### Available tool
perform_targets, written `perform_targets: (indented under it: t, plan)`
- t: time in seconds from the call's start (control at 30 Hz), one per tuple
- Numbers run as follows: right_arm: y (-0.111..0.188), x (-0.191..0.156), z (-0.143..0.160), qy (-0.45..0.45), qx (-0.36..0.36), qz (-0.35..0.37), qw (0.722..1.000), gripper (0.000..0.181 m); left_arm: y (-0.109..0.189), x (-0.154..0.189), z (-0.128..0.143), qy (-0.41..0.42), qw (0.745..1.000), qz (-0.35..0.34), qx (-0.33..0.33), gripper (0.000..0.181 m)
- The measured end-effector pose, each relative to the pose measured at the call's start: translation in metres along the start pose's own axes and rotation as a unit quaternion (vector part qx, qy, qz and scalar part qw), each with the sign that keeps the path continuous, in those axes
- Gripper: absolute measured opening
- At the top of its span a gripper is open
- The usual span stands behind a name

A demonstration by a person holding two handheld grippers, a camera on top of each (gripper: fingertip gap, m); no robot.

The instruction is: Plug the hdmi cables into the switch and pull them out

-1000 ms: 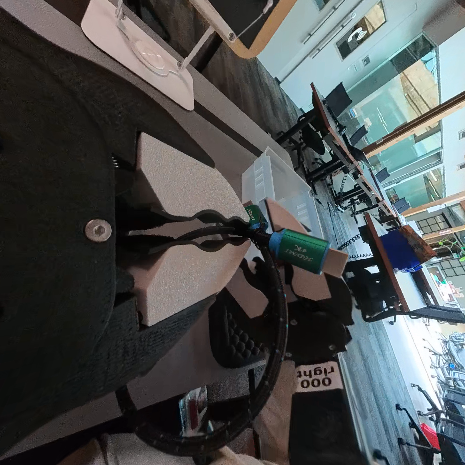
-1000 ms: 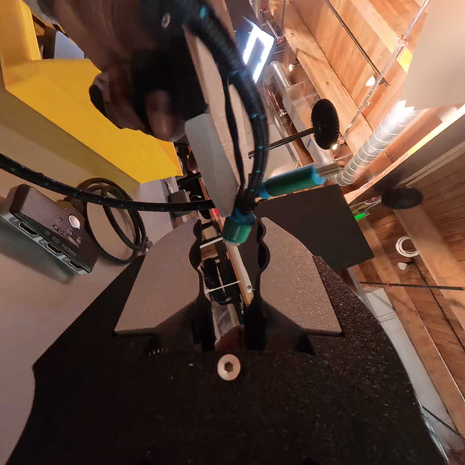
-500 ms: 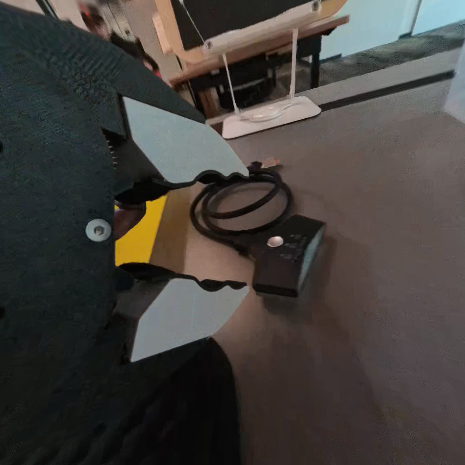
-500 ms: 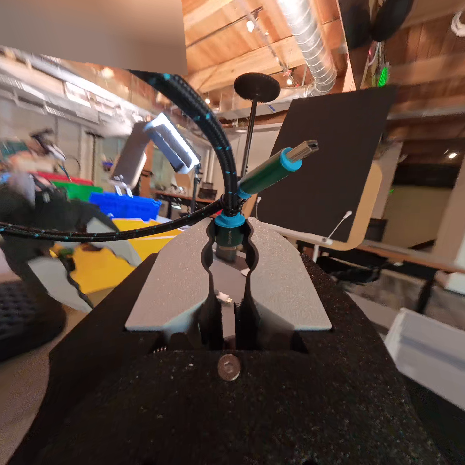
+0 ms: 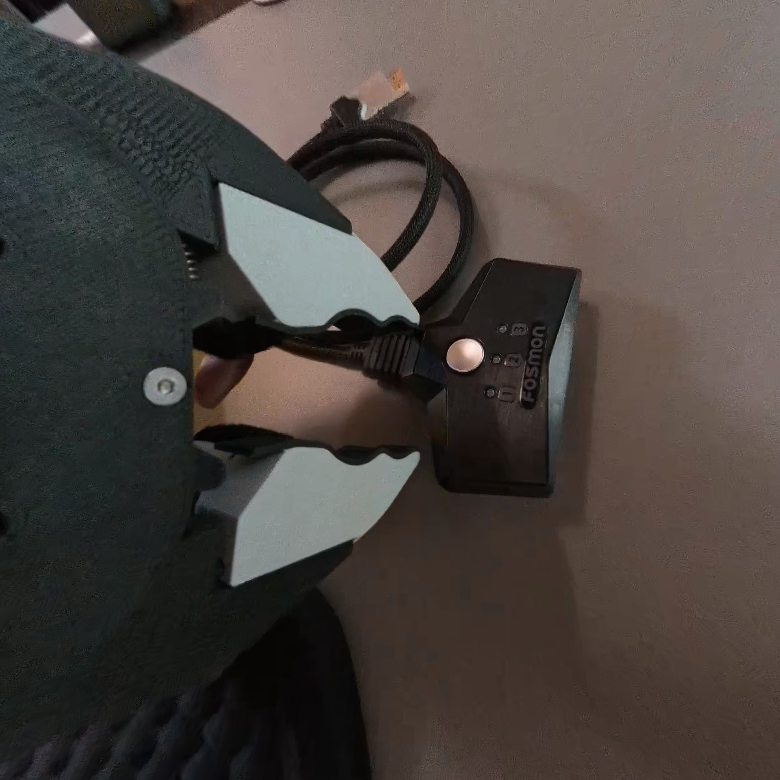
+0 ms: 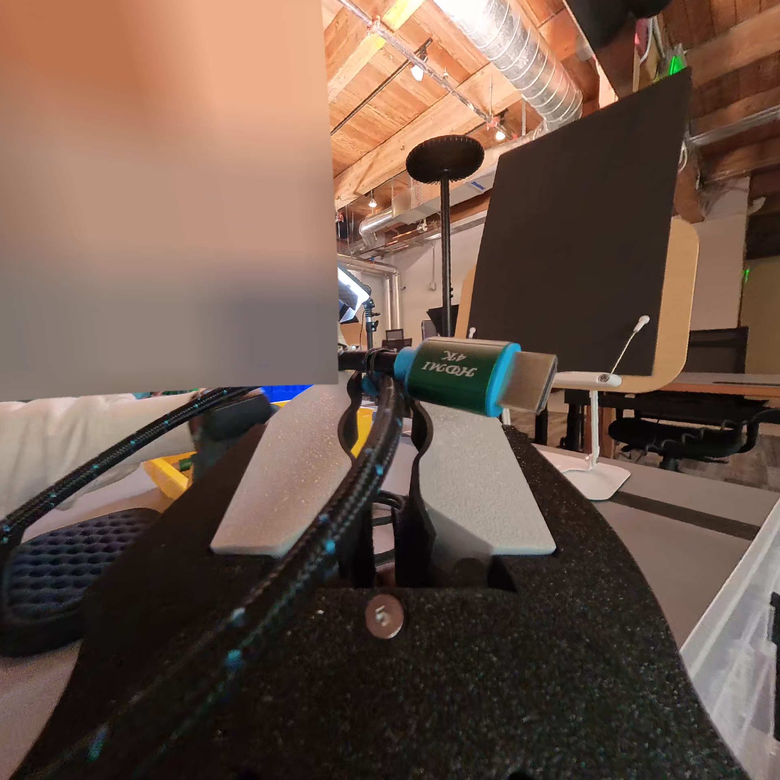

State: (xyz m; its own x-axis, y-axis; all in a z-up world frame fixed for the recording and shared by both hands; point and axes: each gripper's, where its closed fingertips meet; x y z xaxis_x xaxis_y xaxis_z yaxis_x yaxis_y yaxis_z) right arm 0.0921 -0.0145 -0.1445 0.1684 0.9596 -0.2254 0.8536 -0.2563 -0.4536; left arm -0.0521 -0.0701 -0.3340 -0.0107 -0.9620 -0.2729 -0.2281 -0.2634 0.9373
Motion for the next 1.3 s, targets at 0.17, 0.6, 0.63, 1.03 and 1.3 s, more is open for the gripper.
perform_targets:
  t: [0.17, 0.6, 0.63, 1.03, 1.3]
  plan:
    - [-0.001, 0.001, 0.002, -0.032, -0.002, -0.010, 0.999, 0.021, -0.010, 0.000, -0.003, 0.015, 0.993, 0.118, 0.007, 0.070]
    - [0.002, 0.004, -0.003, -0.088, 0.016, -0.026, 0.996, 0.021, 0.042, -0.048, -0.049, 0.098, 0.963, -0.101, 0.231, 0.038]
    - [0.002, 0.003, -0.006, -0.111, 0.023, -0.043, 0.993, 0.021, 0.061, -0.049, -0.061, 0.122, 0.942, -0.122, 0.289, 0.038]
    - [-0.002, -0.038, 0.038, -0.179, -0.202, -0.162, 0.949, 0.021, 0.049, 0.004, -0.103, 0.153, 0.917, -0.088, 0.358, 0.038]
    - [0.038, -0.027, 0.081, -0.181, -0.376, -0.090, 0.904, 0.021, 0.026, 0.019, -0.110, 0.126, 0.916, -0.075, 0.373, 0.037]
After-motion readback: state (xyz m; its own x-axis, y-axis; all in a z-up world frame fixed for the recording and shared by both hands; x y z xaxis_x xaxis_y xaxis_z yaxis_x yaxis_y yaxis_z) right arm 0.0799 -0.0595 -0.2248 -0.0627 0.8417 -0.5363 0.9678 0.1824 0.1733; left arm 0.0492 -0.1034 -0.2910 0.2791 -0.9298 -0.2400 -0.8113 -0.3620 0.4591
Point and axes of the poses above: each gripper's, where its closed fingertips meet, y back along the fingers, z out of its underside, x = y × z across the jaws, and after that the axes turned 13 degrees about -y, right-handed
